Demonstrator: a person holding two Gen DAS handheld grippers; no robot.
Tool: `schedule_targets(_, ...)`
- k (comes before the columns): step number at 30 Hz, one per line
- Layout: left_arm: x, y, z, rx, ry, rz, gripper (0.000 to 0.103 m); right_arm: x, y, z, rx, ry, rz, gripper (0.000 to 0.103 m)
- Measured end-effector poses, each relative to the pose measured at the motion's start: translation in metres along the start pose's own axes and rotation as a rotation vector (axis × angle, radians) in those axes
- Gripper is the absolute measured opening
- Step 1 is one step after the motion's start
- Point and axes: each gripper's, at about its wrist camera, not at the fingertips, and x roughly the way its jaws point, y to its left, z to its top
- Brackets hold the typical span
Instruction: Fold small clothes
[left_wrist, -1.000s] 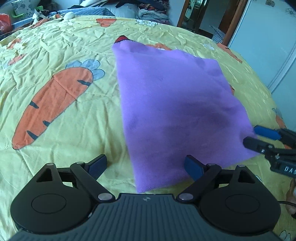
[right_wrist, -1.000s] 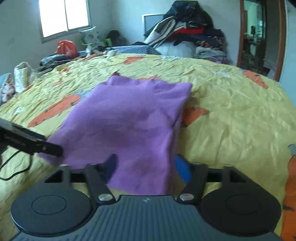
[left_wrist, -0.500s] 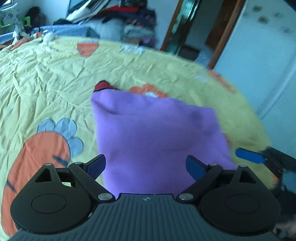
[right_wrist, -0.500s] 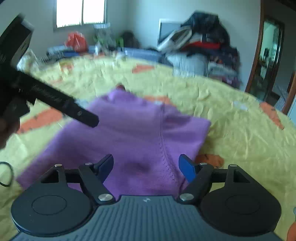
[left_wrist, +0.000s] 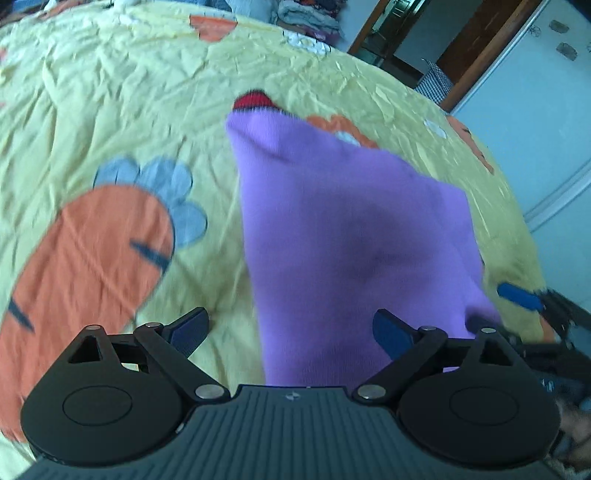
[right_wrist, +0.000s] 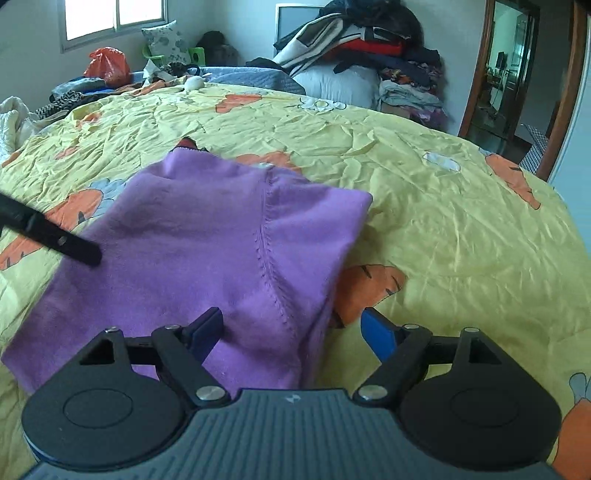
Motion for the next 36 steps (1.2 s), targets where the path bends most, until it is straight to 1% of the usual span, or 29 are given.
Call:
schedule_targets(2, -0.002, -0.002, -0.009, 0.027, -0.008, -0.008, 0.096, 0.004, -0.001, -0.003, -0.007, 0.015, 0.0, 0.083)
schedule_targets(4, -0.003, -0.01, -0.018, 0.073, -0.007, 0.024, 0.096, 0.006, 0.0, -0.007, -0.016, 0.025, -0.001, 0.089)
schedule_targets(7, -0.005, -0.018, -0.03, 0.127, 0.012, 0.083, 0.096, 0.001, -0.002, -0.012, 0.003, 0.027, 0.002, 0.09)
schedule_targets(9, -0.009, -0.02, -0.036, 0.135, 0.018, 0.082, 0.096, -0.004, -0.005, -0.015, 0.019, 0.02, 0.025, 0.09)
schedule_targets(10, -0.01, -0.019, -0.037, 0.129, 0.017, 0.062, 0.096, -0.004, -0.009, -0.017, 0.029, 0.019, 0.059, 0.09)
schedule_targets(11, -0.011, -0.015, -0.035, 0.111, 0.014, 0.025, 0.096, -0.002, -0.016, -0.019, 0.06, 0.026, 0.116, 0.09)
schedule_targets(14, -0.006, 0.0, -0.02, -0.001, 0.025, -0.082, 0.097, 0.005, -0.042, -0.023, 0.176, 0.022, 0.259, 0.09)
schedule_targets(16, 0.0, 0.013, -0.006, -0.084, 0.037, -0.183, 0.097, 0.006, -0.056, -0.025, 0.216, 0.007, 0.315, 0.09)
schedule_targets(18, 0.008, 0.022, 0.005, -0.143, 0.061, -0.285, 0.098, 0.009, -0.071, -0.023, 0.28, -0.001, 0.364, 0.09)
schedule_targets(21, 0.024, 0.038, 0.02, -0.239, 0.069, -0.377, 0.1, 0.022, -0.087, -0.016, 0.347, -0.003, 0.424, 0.09)
schedule_targets(24, 0.037, 0.055, 0.036, -0.353, 0.065, -0.448, 0.101, 0.04, -0.1, -0.002, 0.415, 0.004, 0.497, 0.09)
schedule_targets(26, 0.047, 0.061, 0.048, -0.388, 0.074, -0.485, 0.101, 0.057, -0.104, 0.011, 0.439, 0.018, 0.558, 0.091)
schedule_targets(28, 0.056, 0.066, 0.06, -0.415, 0.083, -0.513, 0.101, 0.067, -0.103, 0.018, 0.43, 0.042, 0.615, 0.091)
schedule_targets(29, 0.059, 0.067, 0.063, -0.428, 0.102, -0.527, 0.101, 0.067, -0.099, 0.019, 0.412, 0.056, 0.629, 0.091)
schedule_targets(31, 0.059, 0.066, 0.059, -0.45, 0.136, -0.546, 0.101, 0.062, -0.091, 0.015, 0.345, 0.087, 0.679, 0.091)
schedule_targets(32, 0.058, 0.064, 0.051, -0.439, 0.169, -0.568, 0.102, 0.057, -0.089, 0.01, 0.324, 0.091, 0.704, 0.091)
schedule_targets(33, 0.055, 0.06, 0.043, -0.415, 0.186, -0.586, 0.102, 0.055, -0.09, 0.005, 0.334, 0.088, 0.72, 0.091)
schedule_targets(34, 0.052, 0.058, 0.036, -0.396, 0.186, -0.596, 0.102, 0.055, -0.093, 0.001, 0.364, 0.087, 0.74, 0.091)
schedule_targets(35, 0.049, 0.057, 0.029, -0.387, 0.184, -0.607, 0.101, 0.056, -0.094, -0.001, 0.392, 0.076, 0.745, 0.089)
schedule_targets(36, 0.048, 0.057, 0.026, -0.398, 0.18, -0.605, 0.097, 0.057, -0.093, -0.001, 0.408, 0.069, 0.74, 0.079)
